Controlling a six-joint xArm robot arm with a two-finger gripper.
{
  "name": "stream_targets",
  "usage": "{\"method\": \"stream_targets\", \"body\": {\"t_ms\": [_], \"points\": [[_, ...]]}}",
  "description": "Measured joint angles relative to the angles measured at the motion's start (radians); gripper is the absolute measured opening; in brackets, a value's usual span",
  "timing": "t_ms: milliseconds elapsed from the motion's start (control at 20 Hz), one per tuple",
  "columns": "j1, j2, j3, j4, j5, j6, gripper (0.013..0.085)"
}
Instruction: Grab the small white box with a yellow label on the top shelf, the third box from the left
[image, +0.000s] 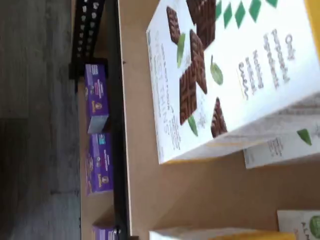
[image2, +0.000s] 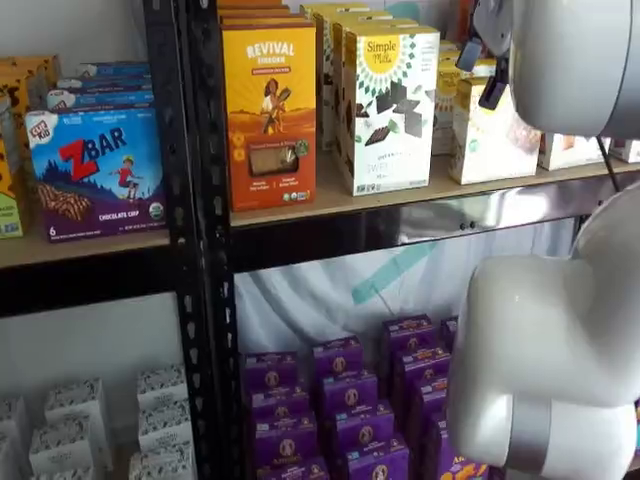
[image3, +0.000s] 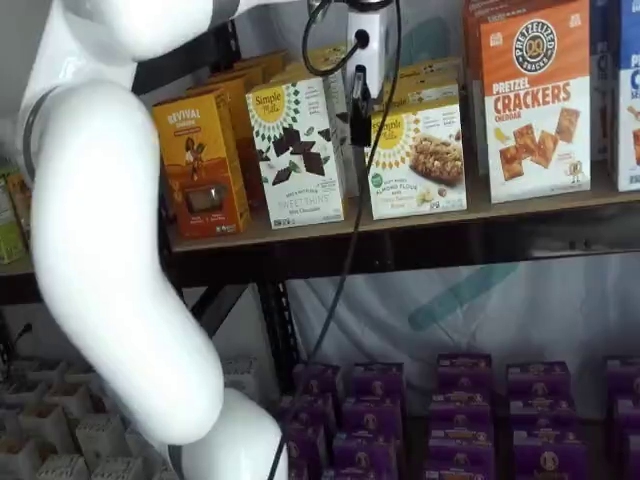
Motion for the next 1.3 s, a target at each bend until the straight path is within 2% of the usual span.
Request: {"method": "stream_targets", "body": {"t_ms": [150, 600, 900, 1300], "points": [[0.005, 0.014, -0.002, -0.02, -0.013, -0.004, 0.085], [0.019, 0.07, -0.047, -0.084, 0.023, -0.002, 0.085], [0.052, 0.116, -0.094, -0.172, 0.068, 0.019, 0.085], [0.077, 0.157, -0.142, -0.211, 0.113, 0.04, 0.085]]}}
